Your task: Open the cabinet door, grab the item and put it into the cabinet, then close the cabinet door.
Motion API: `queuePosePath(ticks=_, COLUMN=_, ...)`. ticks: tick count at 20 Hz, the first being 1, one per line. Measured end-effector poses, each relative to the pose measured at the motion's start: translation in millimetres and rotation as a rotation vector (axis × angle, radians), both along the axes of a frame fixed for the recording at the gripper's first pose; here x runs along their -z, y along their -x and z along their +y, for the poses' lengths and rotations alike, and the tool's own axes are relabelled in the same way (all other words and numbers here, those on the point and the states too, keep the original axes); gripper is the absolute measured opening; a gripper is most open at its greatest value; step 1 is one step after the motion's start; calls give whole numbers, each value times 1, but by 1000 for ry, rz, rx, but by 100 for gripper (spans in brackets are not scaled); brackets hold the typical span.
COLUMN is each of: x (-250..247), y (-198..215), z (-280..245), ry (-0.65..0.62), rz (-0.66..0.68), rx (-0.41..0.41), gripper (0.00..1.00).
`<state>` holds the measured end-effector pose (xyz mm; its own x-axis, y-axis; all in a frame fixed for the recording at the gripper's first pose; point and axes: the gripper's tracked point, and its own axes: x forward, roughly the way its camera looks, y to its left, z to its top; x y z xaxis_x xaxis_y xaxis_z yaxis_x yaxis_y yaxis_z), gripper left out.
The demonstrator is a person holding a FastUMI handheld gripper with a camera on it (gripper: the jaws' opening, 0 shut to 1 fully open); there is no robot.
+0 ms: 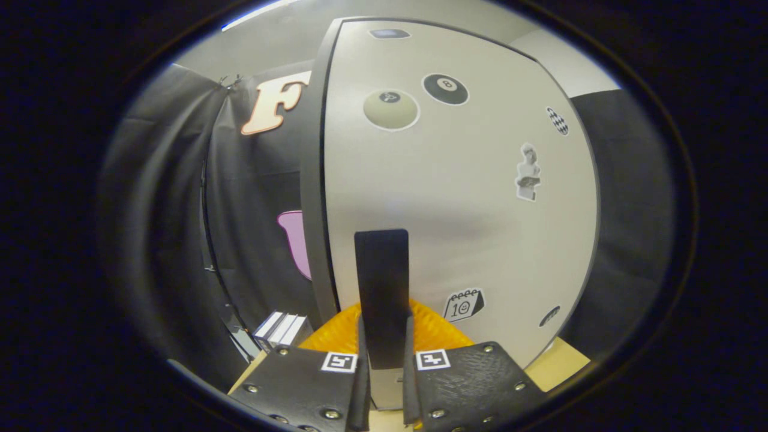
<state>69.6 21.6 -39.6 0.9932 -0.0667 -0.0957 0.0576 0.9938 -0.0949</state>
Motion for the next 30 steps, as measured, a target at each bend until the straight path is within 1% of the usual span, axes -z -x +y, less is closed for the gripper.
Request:
queuePosePath(ticks=9, x=-4, y=12, z=-7, ry=54, rz=-56, rx=88, gripper=21)
queuePosePath(ticks=12, x=-3, y=16, z=-10, ry=36, rz=-52, rx=98, gripper=21)
queuePosePath(ticks=22, x=-6, y=22, z=-22, ry=24, rz=-72, rx=202, gripper=21)
queuePosePath(ticks=26, x=-5, y=23, z=-25, ry=-4, rz=-72, rx=241, gripper=21)
queuePosePath(ticks=30, x=-7, y=28, z=-32, ry=12, rz=-65, rx=265, gripper=21)
